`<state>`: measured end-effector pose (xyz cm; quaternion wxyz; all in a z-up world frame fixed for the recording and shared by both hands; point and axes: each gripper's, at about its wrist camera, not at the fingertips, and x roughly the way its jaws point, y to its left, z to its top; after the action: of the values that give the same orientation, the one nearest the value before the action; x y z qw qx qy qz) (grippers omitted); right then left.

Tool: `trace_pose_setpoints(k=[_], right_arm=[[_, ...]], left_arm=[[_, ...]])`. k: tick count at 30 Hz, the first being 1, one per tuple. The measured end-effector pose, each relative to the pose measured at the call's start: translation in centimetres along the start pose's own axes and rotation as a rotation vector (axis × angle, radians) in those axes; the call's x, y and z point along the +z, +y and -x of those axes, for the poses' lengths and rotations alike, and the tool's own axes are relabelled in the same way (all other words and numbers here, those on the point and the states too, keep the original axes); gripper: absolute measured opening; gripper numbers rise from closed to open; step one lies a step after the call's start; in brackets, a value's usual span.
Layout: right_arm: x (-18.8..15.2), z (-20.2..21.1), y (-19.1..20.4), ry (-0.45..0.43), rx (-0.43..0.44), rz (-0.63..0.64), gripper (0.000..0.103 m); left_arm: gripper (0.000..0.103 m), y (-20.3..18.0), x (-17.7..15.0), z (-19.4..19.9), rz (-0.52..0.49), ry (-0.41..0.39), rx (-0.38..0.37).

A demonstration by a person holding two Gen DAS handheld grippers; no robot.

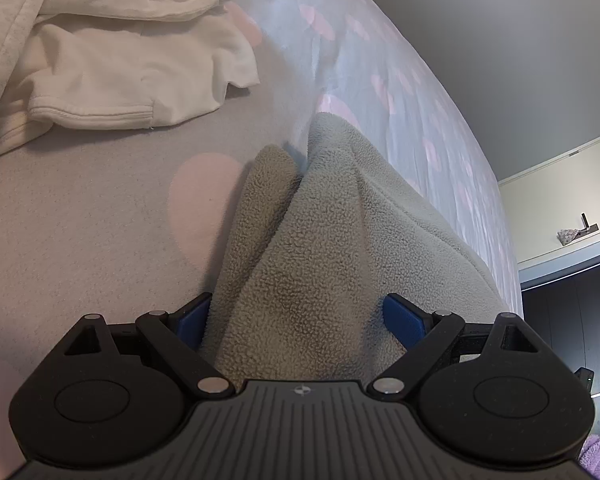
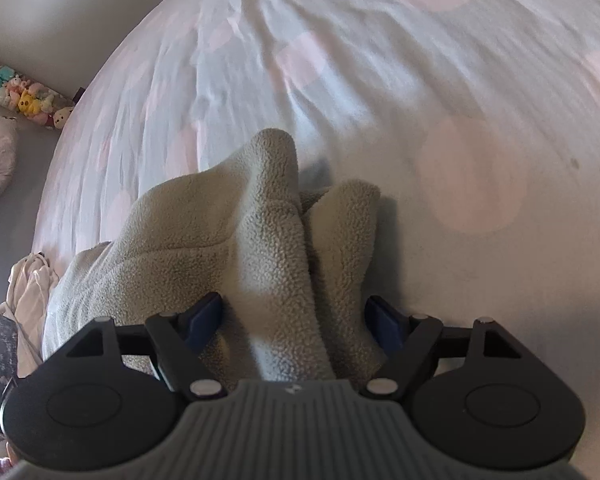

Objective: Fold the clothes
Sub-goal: 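Grasp the folded hoodie edge with the left gripper while the right gripper grasps it too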

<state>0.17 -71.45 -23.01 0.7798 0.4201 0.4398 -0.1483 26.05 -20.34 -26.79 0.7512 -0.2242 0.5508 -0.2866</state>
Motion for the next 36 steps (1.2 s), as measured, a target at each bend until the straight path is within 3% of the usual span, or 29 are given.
trace_pose_setpoints(k=[2, 4, 8, 16, 22, 26, 36], right_arm=[[-0.1, -0.5, 0.2, -0.008, 0.017, 0.007, 0.078], [-0.2, -0.7, 0.3, -0.014, 0.046, 0.018, 0.068], [-0.6, -0.4, -0.1, -0.028, 0.088, 0.037, 0.061], [-0.5, -2.7, 1.1, -0.036, 0.102, 0.032, 0.061], [-0.2, -4.0, 1.4, -0.04, 0.115, 0.03, 0.062], [-0.3, -2.7, 0.3, -0.046, 0.123, 0.03, 0.062], [-0.2, -1.8, -1.0, -0.031, 0.141, 0.016, 0.064]], left_arm=[[0.091, 0.0, 0.0, 0.0, 0.003, 0.001, -0.001], [0.091, 0.0, -0.1, 0.0, 0.006, 0.001, -0.002], [0.091, 0.1, -0.1, 0.1, 0.001, 0.012, 0.003], [0.09, 0.0, 0.6, 0.6, 0.015, 0.048, -0.03], [0.09, 0.5, 2.0, -0.3, 0.028, 0.148, -0.059], [0.09, 0.6, 3.5, -1.0, -0.011, 0.21, -0.073], [0.09, 1.8, 5.2, -2.3, -0.04, 0.241, -0.138]])
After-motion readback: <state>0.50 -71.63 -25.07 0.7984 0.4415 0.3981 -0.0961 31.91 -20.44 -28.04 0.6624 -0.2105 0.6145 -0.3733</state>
